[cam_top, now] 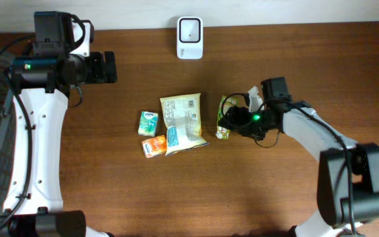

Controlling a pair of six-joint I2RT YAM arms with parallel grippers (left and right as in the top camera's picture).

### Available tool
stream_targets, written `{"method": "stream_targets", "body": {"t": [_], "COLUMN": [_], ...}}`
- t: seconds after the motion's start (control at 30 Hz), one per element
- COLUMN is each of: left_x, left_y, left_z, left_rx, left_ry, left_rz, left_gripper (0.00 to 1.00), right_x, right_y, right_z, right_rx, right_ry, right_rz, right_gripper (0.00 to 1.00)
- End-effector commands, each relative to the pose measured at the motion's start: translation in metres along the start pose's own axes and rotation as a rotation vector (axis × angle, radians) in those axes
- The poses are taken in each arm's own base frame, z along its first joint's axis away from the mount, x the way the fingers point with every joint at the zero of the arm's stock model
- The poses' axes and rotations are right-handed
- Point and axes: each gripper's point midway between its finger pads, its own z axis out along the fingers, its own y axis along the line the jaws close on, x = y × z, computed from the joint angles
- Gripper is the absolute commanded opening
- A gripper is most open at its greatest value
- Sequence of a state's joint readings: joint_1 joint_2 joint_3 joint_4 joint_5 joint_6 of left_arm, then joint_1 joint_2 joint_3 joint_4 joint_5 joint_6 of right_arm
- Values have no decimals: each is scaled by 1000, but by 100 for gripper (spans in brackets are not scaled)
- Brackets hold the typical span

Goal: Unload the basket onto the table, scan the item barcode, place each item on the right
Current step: 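Grasp the green tea carton with the right gripper, then hold the carton's barcode up to the white scanner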

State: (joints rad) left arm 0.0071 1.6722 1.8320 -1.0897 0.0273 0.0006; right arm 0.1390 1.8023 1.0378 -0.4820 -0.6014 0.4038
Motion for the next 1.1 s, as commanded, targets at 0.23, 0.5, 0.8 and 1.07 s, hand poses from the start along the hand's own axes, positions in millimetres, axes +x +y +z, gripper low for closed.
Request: {"method": "stream_targets", "body": {"t": [0.23,0.5,0.8,1.07], "left_x": [-7,-7,-7,-7], "left_y": [0,0,0,0], "left_z": [-11,-11,-11,-11], "left_rx": [8,8,8,8], "left_ry": [-34,-35,-34,-35], "left_rz": [13,13,13,13], "left_gripper": [99,99,99,99], "right_x": [-10,-28,-18,-15], "right_y": [-37,-43,-60,70], "right_z": [4,-19,0,-42], "right_rx": [291,433,557,26], "right_ry": [-39,-2,109,115], "right_rz": [87,-297,-540,-547], "right_gripper": [45,52,36,4]}}
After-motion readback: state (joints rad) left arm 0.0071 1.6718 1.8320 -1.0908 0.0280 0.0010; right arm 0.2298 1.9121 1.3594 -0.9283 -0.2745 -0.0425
